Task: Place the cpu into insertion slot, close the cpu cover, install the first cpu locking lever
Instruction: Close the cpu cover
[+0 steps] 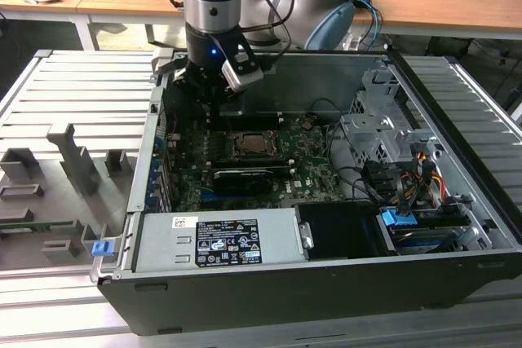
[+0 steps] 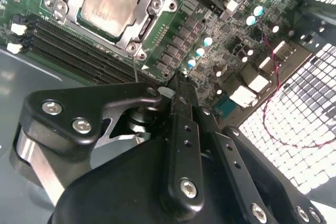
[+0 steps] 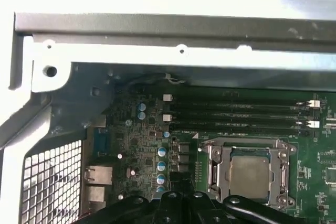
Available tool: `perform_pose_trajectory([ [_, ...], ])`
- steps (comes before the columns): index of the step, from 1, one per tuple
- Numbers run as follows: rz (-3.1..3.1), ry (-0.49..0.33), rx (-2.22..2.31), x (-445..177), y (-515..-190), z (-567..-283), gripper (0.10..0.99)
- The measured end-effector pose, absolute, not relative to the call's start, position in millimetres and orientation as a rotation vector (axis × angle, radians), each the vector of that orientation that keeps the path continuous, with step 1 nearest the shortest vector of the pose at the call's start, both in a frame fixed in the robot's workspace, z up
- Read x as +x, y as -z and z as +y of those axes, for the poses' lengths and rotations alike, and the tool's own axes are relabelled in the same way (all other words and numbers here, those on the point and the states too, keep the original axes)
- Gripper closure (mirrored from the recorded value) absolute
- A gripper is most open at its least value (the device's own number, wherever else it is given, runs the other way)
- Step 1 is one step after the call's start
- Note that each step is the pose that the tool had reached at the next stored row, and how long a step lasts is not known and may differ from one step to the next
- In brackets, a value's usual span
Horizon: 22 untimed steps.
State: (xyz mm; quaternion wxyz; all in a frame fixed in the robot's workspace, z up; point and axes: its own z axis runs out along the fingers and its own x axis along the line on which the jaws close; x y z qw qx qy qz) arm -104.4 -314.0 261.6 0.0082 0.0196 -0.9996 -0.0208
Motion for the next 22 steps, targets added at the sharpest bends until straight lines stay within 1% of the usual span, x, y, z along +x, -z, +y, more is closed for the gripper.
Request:
perform_pose_trajectory([
  [14, -3.124, 0.065, 0.061, -105, -257, -296, 0.98],
  [22, -3.124, 0.065, 0.061, -105, -256, -294, 0.98],
])
